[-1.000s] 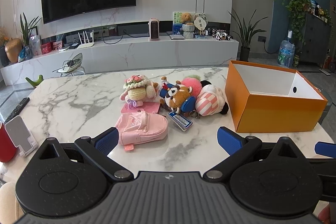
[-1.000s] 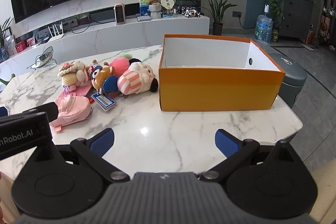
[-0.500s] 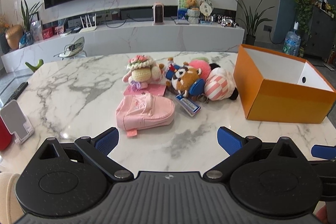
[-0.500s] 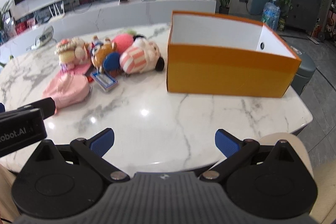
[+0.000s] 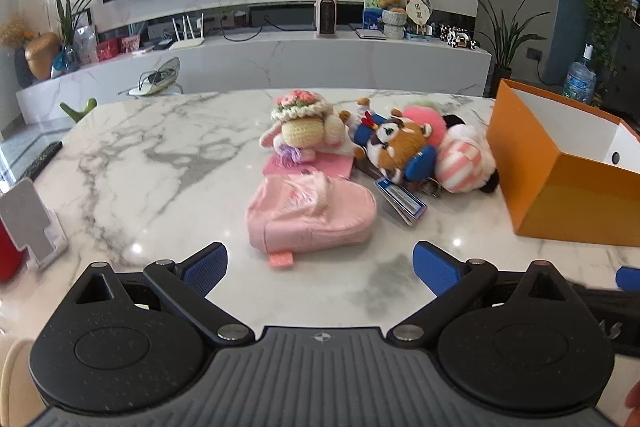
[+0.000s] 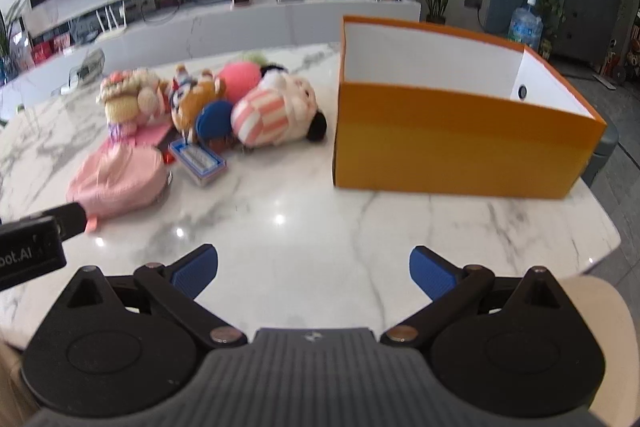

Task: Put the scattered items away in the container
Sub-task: 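Move left tool to the pink backpack while right tool reaches the brown bear plush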

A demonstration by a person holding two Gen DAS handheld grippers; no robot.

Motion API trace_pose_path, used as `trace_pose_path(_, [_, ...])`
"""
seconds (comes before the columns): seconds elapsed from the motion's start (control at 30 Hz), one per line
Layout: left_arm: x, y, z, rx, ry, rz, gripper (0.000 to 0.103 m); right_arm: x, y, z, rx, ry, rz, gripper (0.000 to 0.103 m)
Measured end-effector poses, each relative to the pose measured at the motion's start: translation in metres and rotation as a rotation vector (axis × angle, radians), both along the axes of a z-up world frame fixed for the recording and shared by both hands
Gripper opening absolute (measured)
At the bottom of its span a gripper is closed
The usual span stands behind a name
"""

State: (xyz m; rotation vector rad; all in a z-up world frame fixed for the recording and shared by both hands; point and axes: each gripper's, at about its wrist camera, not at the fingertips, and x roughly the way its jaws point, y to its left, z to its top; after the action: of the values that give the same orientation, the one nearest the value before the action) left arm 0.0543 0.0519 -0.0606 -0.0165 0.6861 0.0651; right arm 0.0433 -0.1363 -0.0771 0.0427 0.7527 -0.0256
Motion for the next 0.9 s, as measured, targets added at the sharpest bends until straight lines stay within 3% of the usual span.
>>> trace_pose_path(0.13, [0.020, 0.003, -0.005, 0.015, 0.013, -0.030, 0.103, 0.016, 0.005, 0.001, 0.017, -0.036, 0.030, 0.100])
trace_pose_path(0.17, [0.025, 0.004, -0.007, 0.015, 0.017, -0.032, 0.103, 0.021, 0.009, 0.001, 0.013, -0.041, 0.048, 0.097])
trace_pose_path(0.23, [0.036, 0.006, -0.011, 0.027, 0.027, -0.043, 0.103, 0.031, 0.014, 0.000, 0.005, -0.047, 0.080, 0.082])
trace_pose_path(0.4, [0.062, 0.011, -0.023, 0.085, 0.047, -0.078, 0.103, 0.062, 0.030, -0.003, -0.016, -0.056, 0.152, 0.074])
trace_pose_path(0.53, [0.079, 0.011, -0.037, 0.123, 0.053, -0.128, 0.103, 0.089, 0.042, -0.003, -0.026, -0.089, 0.201, 0.074])
trace_pose_path(0.67, [0.090, 0.001, -0.054, 0.224, 0.067, -0.184, 0.103, 0.117, 0.052, -0.004, -0.020, -0.108, 0.241, 0.074])
trace_pose_path(0.9, [0.100, -0.010, -0.076, 0.264, 0.109, -0.243, 0.103, 0.151, 0.065, -0.014, -0.015, -0.126, 0.292, 0.082])
